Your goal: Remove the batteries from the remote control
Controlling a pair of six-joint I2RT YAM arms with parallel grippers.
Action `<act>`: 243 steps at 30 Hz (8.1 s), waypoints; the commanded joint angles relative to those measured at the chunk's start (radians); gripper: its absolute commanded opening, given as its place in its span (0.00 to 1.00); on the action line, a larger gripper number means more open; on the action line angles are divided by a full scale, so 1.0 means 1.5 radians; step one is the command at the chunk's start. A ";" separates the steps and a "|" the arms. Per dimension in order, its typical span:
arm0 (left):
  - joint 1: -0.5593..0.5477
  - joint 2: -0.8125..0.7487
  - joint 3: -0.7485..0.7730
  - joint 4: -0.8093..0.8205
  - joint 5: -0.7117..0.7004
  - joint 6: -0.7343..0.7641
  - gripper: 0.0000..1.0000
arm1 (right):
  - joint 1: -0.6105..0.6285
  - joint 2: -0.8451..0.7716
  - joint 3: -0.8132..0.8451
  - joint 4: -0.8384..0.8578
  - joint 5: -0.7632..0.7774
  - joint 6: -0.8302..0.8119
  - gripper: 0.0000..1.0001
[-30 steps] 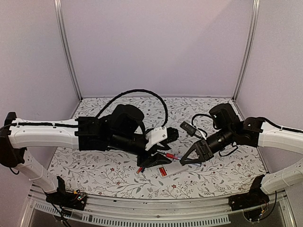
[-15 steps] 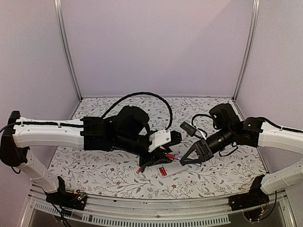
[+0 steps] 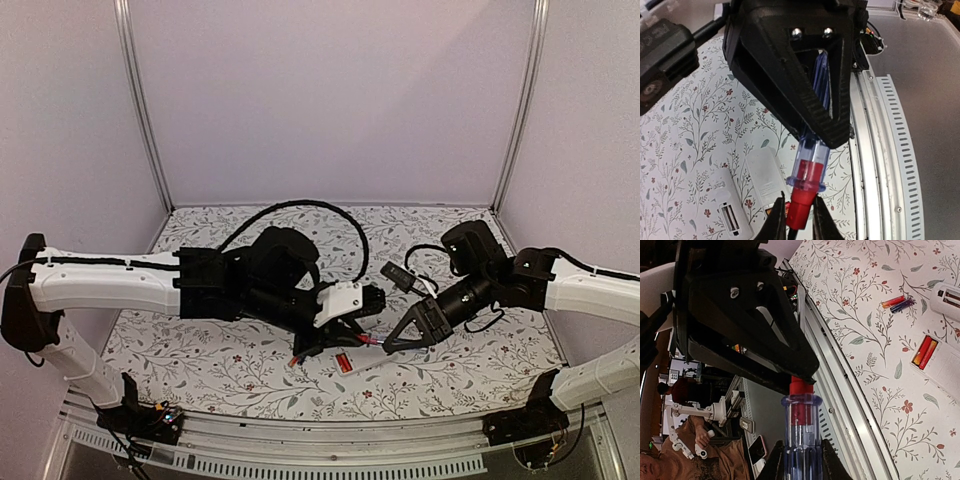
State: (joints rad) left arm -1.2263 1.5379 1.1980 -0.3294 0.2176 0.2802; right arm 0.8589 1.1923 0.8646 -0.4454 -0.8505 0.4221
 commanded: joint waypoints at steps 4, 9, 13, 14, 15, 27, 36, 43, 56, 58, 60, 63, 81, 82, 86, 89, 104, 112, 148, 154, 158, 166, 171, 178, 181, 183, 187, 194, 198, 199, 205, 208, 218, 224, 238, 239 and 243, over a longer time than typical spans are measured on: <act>0.004 0.005 -0.026 0.042 0.008 -0.079 0.00 | -0.002 -0.023 0.001 0.062 0.050 0.001 0.48; 0.046 -0.011 -0.079 0.127 0.089 -0.192 0.00 | -0.002 -0.055 -0.028 0.114 0.097 0.008 0.76; 0.078 -0.024 -0.124 0.187 0.143 -0.276 0.00 | -0.002 -0.083 -0.077 0.196 0.119 0.036 0.82; 0.087 -0.027 -0.135 0.204 0.163 -0.296 0.00 | -0.002 -0.089 -0.088 0.207 0.131 0.039 0.83; 0.097 -0.032 -0.148 0.228 0.184 -0.313 0.00 | -0.002 -0.092 -0.101 0.218 0.141 0.039 0.84; 0.143 -0.043 -0.173 0.283 0.322 -0.398 0.00 | -0.002 -0.062 -0.131 0.351 0.064 0.045 0.73; 0.148 -0.041 -0.169 0.287 0.338 -0.409 0.00 | -0.002 -0.020 -0.120 0.366 0.042 0.041 0.56; 0.150 -0.029 -0.164 0.280 0.352 -0.405 0.00 | -0.002 -0.016 -0.123 0.400 0.031 0.053 0.50; 0.159 -0.029 -0.161 0.275 0.329 -0.392 0.00 | -0.001 -0.005 -0.134 0.397 0.050 0.062 0.00; 0.159 -0.038 -0.169 0.276 0.300 -0.387 0.15 | -0.002 -0.011 -0.130 0.369 0.103 0.063 0.00; 0.159 -0.059 -0.201 0.292 0.242 -0.381 0.46 | -0.002 -0.019 -0.119 0.318 0.173 0.058 0.00; 0.158 -0.105 -0.272 0.345 0.092 -0.407 0.71 | -0.002 -0.024 -0.097 0.219 0.276 0.039 0.00; -0.010 0.029 -0.404 0.580 -0.195 -0.298 0.68 | 0.076 -0.031 -0.072 0.059 0.492 0.114 0.00; -0.010 0.041 -0.414 0.599 -0.192 -0.288 0.68 | 0.081 -0.030 -0.071 0.060 0.491 0.110 0.00; -0.010 0.087 -0.406 0.605 -0.181 -0.243 0.68 | 0.100 -0.014 -0.056 0.041 0.519 0.096 0.00; -0.010 0.112 -0.401 0.610 -0.175 -0.228 0.68 | 0.112 0.006 -0.041 0.035 0.533 0.092 0.00; -0.007 0.195 -0.372 0.602 -0.186 -0.195 0.71 | 0.135 0.068 0.006 0.001 0.563 0.089 0.00; 0.012 0.215 -0.361 0.598 -0.190 -0.200 0.72 | 0.161 0.110 0.045 -0.060 0.618 0.096 0.00; 0.035 0.252 -0.330 0.592 -0.153 -0.201 0.54 | 0.193 0.175 0.078 -0.076 0.526 0.156 0.00; 0.047 0.250 -0.330 0.561 -0.210 -0.188 0.48 | 0.187 0.159 0.063 -0.037 0.405 0.109 0.00; 0.058 0.244 -0.332 0.552 -0.232 -0.188 0.47 | 0.162 0.131 0.038 0.009 0.349 0.105 0.00; 0.075 0.236 -0.337 0.538 -0.270 -0.188 0.45 | 0.128 0.062 0.007 0.044 0.315 0.123 0.00; 0.094 0.232 -0.338 0.539 -0.294 -0.188 0.45 | 0.124 0.036 0.004 0.013 0.370 0.136 0.00; 0.104 0.265 -0.287 0.574 -0.273 -0.230 0.46 | 0.111 -0.014 0.005 -0.091 0.558 0.177 0.00; 0.105 0.297 -0.246 0.576 -0.288 -0.241 0.46 | 0.107 -0.042 0.002 -0.118 0.621 0.197 0.00; 0.105 0.321 -0.216 0.570 -0.291 -0.246 0.46 | 0.105 -0.057 0.000 -0.131 0.645 0.207 0.00; 0.104 0.339 -0.183 0.577 -0.297 -0.267 0.46 | 0.105 -0.085 -0.009 -0.145 0.676 0.224 0.00; 0.108 0.255 -0.196 0.532 -0.349 -0.315 0.52 | 0.104 -0.109 -0.038 -0.131 0.668 0.226 0.00; 0.102 0.185 -0.225 0.471 -0.336 -0.374 0.54 | 0.103 -0.091 -0.070 -0.121 0.666 0.212 0.00; 0.100 0.169 -0.232 0.454 -0.332 -0.396 0.54 | 0.103 -0.082 -0.079 -0.117 0.664 0.209 0.00; 0.097 0.082 -0.262 0.354 -0.260 -0.559 0.57 | 0.103 -0.044 -0.095 -0.089 0.578 0.180 0.00; 0.094 0.051 -0.282 0.334 -0.225 -0.625 0.60 | 0.112 -0.044 -0.097 -0.084 0.514 0.167 0.00; 0.087 0.037 -0.297 0.327 -0.150 -0.725 0.72 | 0.157 -0.054 -0.106 -0.016 0.481 0.199 0.00; 0.051 0.086 -0.253 0.333 -0.077 -0.600 0.76 | 0.157 -0.074 -0.098 -0.059 0.595 0.256 0.00; -0.018 0.202 -0.100 0.052 -0.249 -0.488 0.87 | 0.157 -0.127 -0.089 -0.089 0.649 0.263 0.00; -0.020 0.203 -0.099 0.049 -0.247 -0.493 0.88 | 0.157 -0.128 -0.089 -0.089 0.653 0.264 0.00; -0.031 0.203 -0.107 0.073 -0.220 -0.501 0.90 | 0.157 -0.130 -0.086 -0.090 0.665 0.264 0.00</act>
State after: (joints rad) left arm -1.2472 1.8324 1.0317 -0.1940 -0.1116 -0.4652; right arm 1.0874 1.0180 0.7139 -0.5758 0.1017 0.8070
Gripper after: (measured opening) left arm 0.891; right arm 0.203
